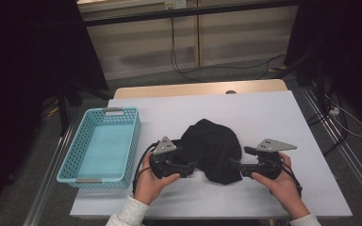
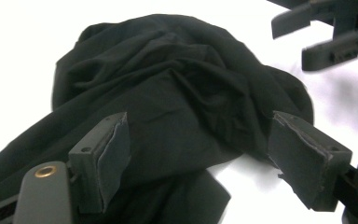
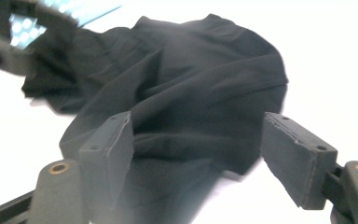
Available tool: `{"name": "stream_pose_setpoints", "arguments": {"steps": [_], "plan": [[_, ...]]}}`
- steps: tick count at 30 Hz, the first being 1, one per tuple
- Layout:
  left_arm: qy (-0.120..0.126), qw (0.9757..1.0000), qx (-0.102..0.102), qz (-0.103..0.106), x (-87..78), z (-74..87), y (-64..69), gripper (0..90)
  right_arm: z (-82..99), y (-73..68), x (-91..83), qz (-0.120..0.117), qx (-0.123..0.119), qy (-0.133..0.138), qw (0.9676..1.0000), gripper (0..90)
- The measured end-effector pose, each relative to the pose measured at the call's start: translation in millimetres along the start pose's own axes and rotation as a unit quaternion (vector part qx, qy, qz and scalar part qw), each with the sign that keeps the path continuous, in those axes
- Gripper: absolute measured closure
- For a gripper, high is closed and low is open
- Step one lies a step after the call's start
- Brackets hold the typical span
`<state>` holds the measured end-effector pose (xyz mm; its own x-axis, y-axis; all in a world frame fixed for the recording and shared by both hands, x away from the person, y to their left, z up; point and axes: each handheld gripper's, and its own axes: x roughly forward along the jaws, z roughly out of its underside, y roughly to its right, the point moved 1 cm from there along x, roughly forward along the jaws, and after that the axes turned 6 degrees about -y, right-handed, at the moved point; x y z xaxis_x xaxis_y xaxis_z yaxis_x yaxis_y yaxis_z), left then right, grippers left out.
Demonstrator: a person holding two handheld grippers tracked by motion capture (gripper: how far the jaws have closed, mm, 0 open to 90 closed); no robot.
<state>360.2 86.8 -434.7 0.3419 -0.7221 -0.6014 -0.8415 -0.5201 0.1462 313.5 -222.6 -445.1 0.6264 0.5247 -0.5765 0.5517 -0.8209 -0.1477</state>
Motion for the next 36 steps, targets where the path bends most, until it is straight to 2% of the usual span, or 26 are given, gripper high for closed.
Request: {"name": "stream_pose_setpoints", "arguments": {"steps": [4,7,8,9,10,12,15,17,21,24,25,27,28,29,30,31,33,36], "plan": [[-0.002,0.9999,0.012,0.006,8.8,-2.9,7.7,23.0,2.2,7.8,-7.9,0.033,0.016,0.018,0.9992,21.8],[-0.01,0.9993,0.027,0.024,22.8,-5.0,20.9,27.3,8.2,14.5,-12.5,0.049,0.026,0.021,0.9983,20.2],[-0.01,0.9993,0.027,0.024,22.8,-5.0,20.9,27.8,8.2,14.5,-12.5,0.049,0.026,0.021,0.9983,20.2],[-0.014,0.9991,0.029,0.027,26.3,-4.9,23.9,29.5,11.3,17.2,-15.0,0.062,0.032,0.017,0.9974,19.3],[-0.016,0.999,0.029,0.03,29.7,-4.6,26.3,29.5,11.3,17.2,-15.0,0.062,0.032,0.017,0.9974,19.3],[-0.015,0.9992,0.03,0.022,35.4,-4.7,30.8,33.3,14.6,19.8,-17.9,0.067,0.035,0.014,0.997,19.4],[-0.025,0.9988,0.028,0.034,46.4,-3.7,38.3,39.9,19.8,22.7,-23.9,0.075,0.041,0.012,0.9963,19.8],[-0.036,0.9979,0.031,0.044,53.8,-1.8,43.3,41.6,20.8,23.5,-24.9,0.076,0.04,0.012,0.9962,19.9],[-0.041,0.9977,0.035,0.041,66.1,2.2,48.5,41.7,24.6,25.3,-27.1,0.08,0.046,0.006,0.9957,19.8],[-0.057,0.9964,0.04,0.048,71.9,4.6,52.5,49.5,26.7,25.1,-26.8,0.081,0.045,0.001,0.9957,19.8],[-0.062,0.9958,0.047,0.048,72.8,4.5,54.1,53.7,27.0,25.1,-27.0,0.082,0.043,0.001,0.9957,19.8],[-0.068,0.9954,0.044,0.051,73.3,4.6,55.5,65.3,27.0,25.8,-26.9,0.083,0.042,0.002,0.9956,19.9],[-0.075,0.9947,0.044,0.055,73.7,5.0,55.8,65.3,27.0,25.8,-26.9,0.083,0.042,0.002,0.9956,19.9],[-0.076,0.9945,0.045,0.058,73.6,5.2,56.0,75.4,27.0,26.0,-25.8,0.082,0.042,-0.001,0.9957,19.9],[-0.077,0.9942,0.045,0.06,73.4,5.4,56.1,75.4,27.0,26.0,-25.8,0.082,0.042,-0.001,0.9957,19.9],[-0.082,0.9934,0.045,0.066,73.6,6.4,56.4,84.7,26.9,25.4,-24.0,0.083,0.043,-0.003,0.9957,19.9],[-0.083,0.9934,0.044,0.066,73.2,6.7,56.5,86.9,26.3,24.5,-21.9,0.08,0.038,-0.005,0.996,20.2],[-0.091,0.9931,0.028,0.069,68.6,5.8,54.2,87.7,25.6,23.1,-19.3,0.077,0.037,-0.01,0.9963,19.8]]}}
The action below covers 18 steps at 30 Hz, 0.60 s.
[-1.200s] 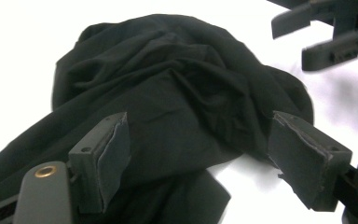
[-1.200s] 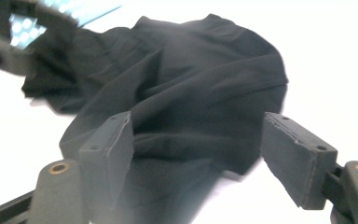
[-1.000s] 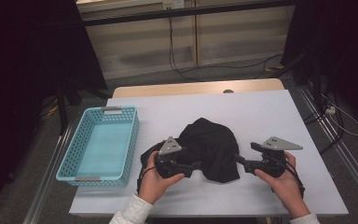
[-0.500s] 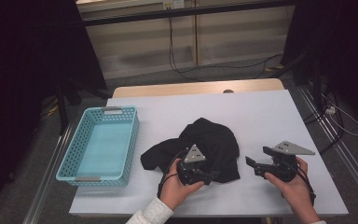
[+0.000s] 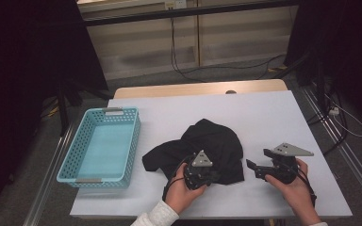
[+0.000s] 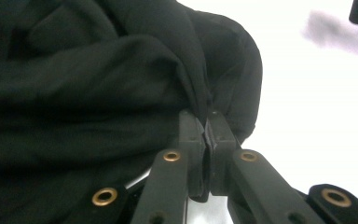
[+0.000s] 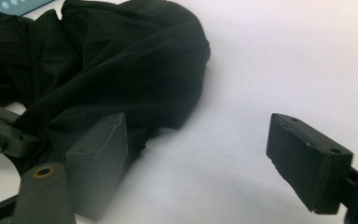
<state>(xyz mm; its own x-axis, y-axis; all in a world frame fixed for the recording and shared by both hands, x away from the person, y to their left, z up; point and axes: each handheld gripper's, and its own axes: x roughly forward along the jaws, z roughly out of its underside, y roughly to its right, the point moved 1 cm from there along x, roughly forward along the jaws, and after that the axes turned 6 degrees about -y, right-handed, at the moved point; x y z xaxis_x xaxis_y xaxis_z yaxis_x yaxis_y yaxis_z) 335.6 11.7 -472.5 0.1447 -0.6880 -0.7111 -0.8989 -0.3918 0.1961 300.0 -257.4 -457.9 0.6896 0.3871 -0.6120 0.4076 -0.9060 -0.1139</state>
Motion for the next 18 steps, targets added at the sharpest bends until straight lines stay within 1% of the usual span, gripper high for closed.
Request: {"name": "stream_pose_setpoints", "arguments": {"steps": [2,4,5,6,8,9,10,13,16,18], "plan": [[0.012,0.9997,-0.017,0.013,-8.6,-1.1,-5.1,87.8,-0.8,-1.7,2.1,-0.003,-0.006,-0.001,1.0,19.8],[0.03,0.999,-0.031,0.007,-23.3,-3.7,-13.1,87.9,-1.9,-3.7,3.6,-0.008,-0.011,-0.003,0.9999,20.1],[0.039,0.9983,-0.042,0.007,-31.6,-4.7,-17.9,87.9,-2.5,-4.6,4.3,-0.009,-0.012,-0.003,0.9999,20.1],[0.046,0.9977,-0.049,0.002,-40.2,-5.1,-23.2,87.9,-3.2,-5.2,4.9,-0.009,-0.015,-0.002,0.9999,20.2],[0.061,0.9959,-0.067,-0.007,-55.5,-3.6,-34.1,87.9,-5.0,-7.0,7.1,-0.013,-0.016,0.0,0.9998,20.7],[0.068,0.9949,-0.073,-0.012,-62.0,-2.2,-39.4,87.9,-7.0,-11.4,10.4,-0.018,-0.024,-0.002,0.9996,22.2],[0.071,0.9942,-0.078,-0.018,-67.2,-0.6,-43.7,87.9,-7.0,-11.4,10.4,-0.018,-0.024,-0.002,0.9996,22.2],[0.086,0.9918,-0.091,-0.028,-78.5,2.9,-52.3,88.0,-10.1,-23.9,18.6,-0.034,-0.048,-0.009,0.9982,24.6],[0.097,0.9898,-0.098,-0.037,-89.2,4.6,-56.7,88.1,-13.2,-38.4,29.1,-0.048,-0.086,-0.022,0.9949,26.5],[0.104,0.9884,-0.103,-0.042,-96.1,6.2,-59.7,88.1,-15.7,-46.5,36.0,-0.056,-0.099,-0.028,0.9931,27.8]]}}
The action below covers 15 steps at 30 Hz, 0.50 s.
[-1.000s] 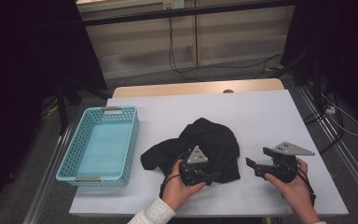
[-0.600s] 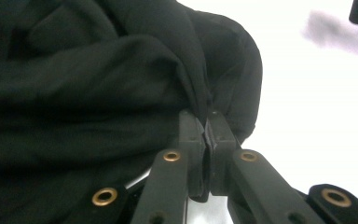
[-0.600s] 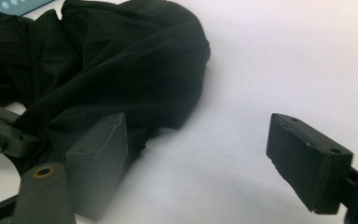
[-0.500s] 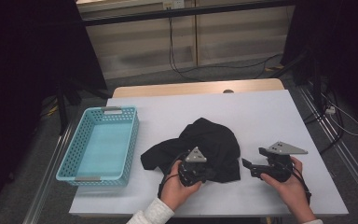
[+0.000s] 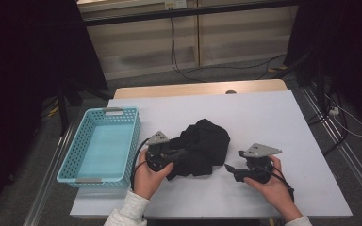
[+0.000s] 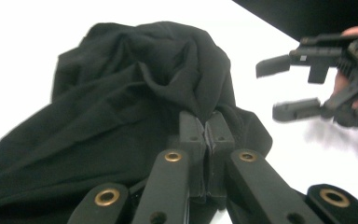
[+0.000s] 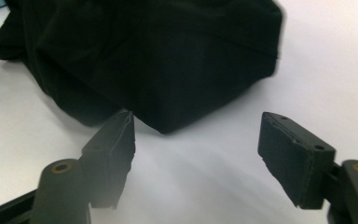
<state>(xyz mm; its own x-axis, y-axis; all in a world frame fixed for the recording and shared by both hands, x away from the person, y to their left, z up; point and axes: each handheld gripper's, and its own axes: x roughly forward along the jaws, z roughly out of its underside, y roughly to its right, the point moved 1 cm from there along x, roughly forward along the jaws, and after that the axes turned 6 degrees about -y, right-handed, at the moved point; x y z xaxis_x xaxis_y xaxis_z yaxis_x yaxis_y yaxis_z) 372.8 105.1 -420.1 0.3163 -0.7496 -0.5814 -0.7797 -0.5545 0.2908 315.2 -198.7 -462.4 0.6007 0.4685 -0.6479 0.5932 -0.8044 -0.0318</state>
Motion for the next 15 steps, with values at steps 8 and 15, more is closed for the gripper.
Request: {"name": "stream_pose_setpoints", "arguments": {"steps": [8,15], "plan": [[0.015,0.9992,-0.022,-0.029,-16.8,4.2,-19.4,88.1,-11.1,-14.9,22.2,-0.013,-0.046,-0.019,0.9987,30.0],[0.013,0.9981,-0.042,-0.044,-15.1,12.1,-32.9,87.8,-23.3,-26.9,40.3,-0.029,-0.08,-0.026,0.996,29.5]]}}
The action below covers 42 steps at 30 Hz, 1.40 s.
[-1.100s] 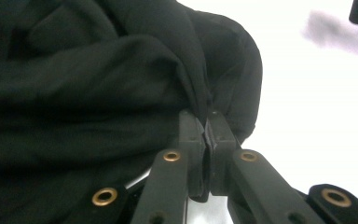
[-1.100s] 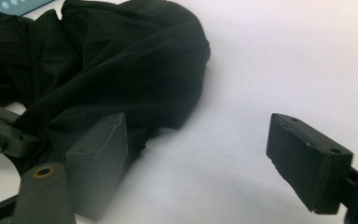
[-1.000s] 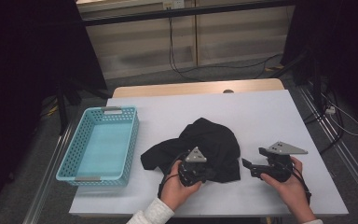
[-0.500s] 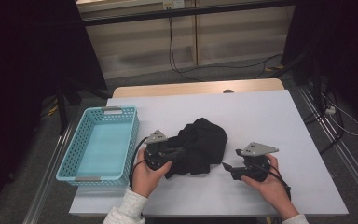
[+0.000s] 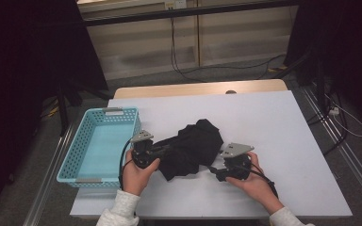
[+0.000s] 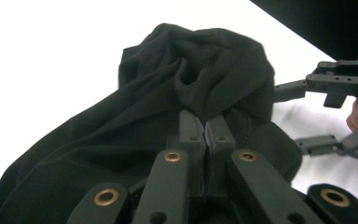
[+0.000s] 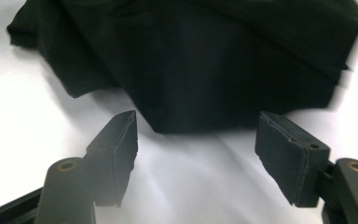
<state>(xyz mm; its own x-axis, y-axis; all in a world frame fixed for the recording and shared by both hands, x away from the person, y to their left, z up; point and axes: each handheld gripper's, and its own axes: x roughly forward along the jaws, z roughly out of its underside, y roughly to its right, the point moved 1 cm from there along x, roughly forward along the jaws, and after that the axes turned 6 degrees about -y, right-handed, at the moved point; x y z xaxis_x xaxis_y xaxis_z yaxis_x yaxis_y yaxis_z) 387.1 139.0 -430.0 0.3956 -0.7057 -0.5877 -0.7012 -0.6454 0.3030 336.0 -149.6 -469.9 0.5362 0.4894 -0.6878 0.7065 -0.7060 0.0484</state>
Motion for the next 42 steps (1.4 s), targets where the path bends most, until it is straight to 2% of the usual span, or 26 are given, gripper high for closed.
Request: {"name": "stream_pose_setpoints", "arguments": {"steps": [3,4,7,8,9,11,13,14,18,21,22,24,28,31,33,34,35,36,39,42], "plan": [[-0.005,1.0,0.006,-0.003,4.2,2.0,0.1,87.4,-6.1,-5.6,9.1,-0.008,-0.018,-0.009,0.9998,28.1],[-0.008,0.9999,0.008,-0.002,6.8,3.1,0.7,87.2,-10.5,-7.6,14.8,-0.002,-0.028,-0.016,0.9995,26.7],[-0.007,1.0,0.006,-0.001,8.6,4.1,1.2,87.1,-13.9,-7.9,20.8,0.006,-0.034,-0.023,0.9991,29.6],[-0.006,1.0,0.007,-0.001,8.8,4.5,1.2,86.9,-14.8,-6.7,22.9,0.021,-0.041,-0.028,0.9986,36.2],[-0.007,1.0,0.007,0.0,8.9,4.7,1.2,86.9,-15.0,-5.1,23.0,0.028,-0.036,-0.022,0.9987,46.4],[-0.006,0.9999,0.007,0.003,8.9,4.8,2.1,86.9,-14.9,-1.4,21.3,0.033,-0.03,-0.017,0.9988,59.6],[-0.005,0.9999,0.01,0.007,8.9,4.2,3.6,86.9,-14.8,2.7,17.0,0.026,-0.025,-0.008,0.9993,77.8],[-0.001,0.9999,0.01,0.007,8.5,3.6,4.5,86.7,-15.0,7.0,11.2,0.024,-0.017,0.006,0.9995,84.5],[0.009,0.9998,0.012,0.015,2.6,-1.1,8.1,86.9,-14.7,13.5,-2.0,0.023,-0.007,0.02,0.9995,85.6],[0.023,0.9993,0.015,0.027,-1.7,-6.3,12.3,86.9,-16.6,17.7,-21.0,0.019,0.009,0.037,0.9991,85.7],[0.027,0.999,0.015,0.032,-1.8,-7.5,13.9,86.7,-17.9,19.9,-35.0,0.019,0.016,0.053,0.9983,85.6],[0.028,0.9987,0.021,0.038,0.2,-8.4,17.6,86.0,-18.1,22.2,-41.4,0.018,0.023,0.06,0.9978,85.7],[0.023,0.9984,0.028,0.044,6.9,-7.8,23.8,85.0,-15.7,38.2,-65.5,0.031,0.067,0.084,0.9937,85.8],[0.019,0.9983,0.029,0.047,9.1,-7.7,25.5,85.0,-10.5,48.1,-78.6,0.039,0.087,0.098,0.9906,85.7],[0.018,0.9983,0.03,0.047,11.8,-7.5,28.0,79.8,-6.7,51.6,-80.3,0.042,0.094,0.097,0.9899,85.7],[0.017,0.9981,0.032,0.049,13.4,-7.4,29.5,74.1,-3.2,51.5,-75.2,0.032,0.105,0.094,0.9895,85.7],[0.013,0.9979,0.035,0.052,15.1,-7.3,31.6,74.1,-3.2,51.5,-75.2,0.032,0.105,0.094,0.9895,85.7],[0.013,0.9976,0.038,0.056,17.4,-7.1,34.3,66.4,-2.3,47.6,-66.3,0.029,0.1,0.083,0.9911,85.7],[-0.005,0.9958,0.05,0.077,24.8,-5.6,44.9,61.8,-3.6,41.5,-56.9,0.025,0.09,0.071,0.9931,85.6],[-0.02,0.9937,0.066,0.088,34.8,-2.7,56.9,51.1,-5.8,32.8,-44.3,0.021,0.067,0.051,0.9962,85.6]]}}
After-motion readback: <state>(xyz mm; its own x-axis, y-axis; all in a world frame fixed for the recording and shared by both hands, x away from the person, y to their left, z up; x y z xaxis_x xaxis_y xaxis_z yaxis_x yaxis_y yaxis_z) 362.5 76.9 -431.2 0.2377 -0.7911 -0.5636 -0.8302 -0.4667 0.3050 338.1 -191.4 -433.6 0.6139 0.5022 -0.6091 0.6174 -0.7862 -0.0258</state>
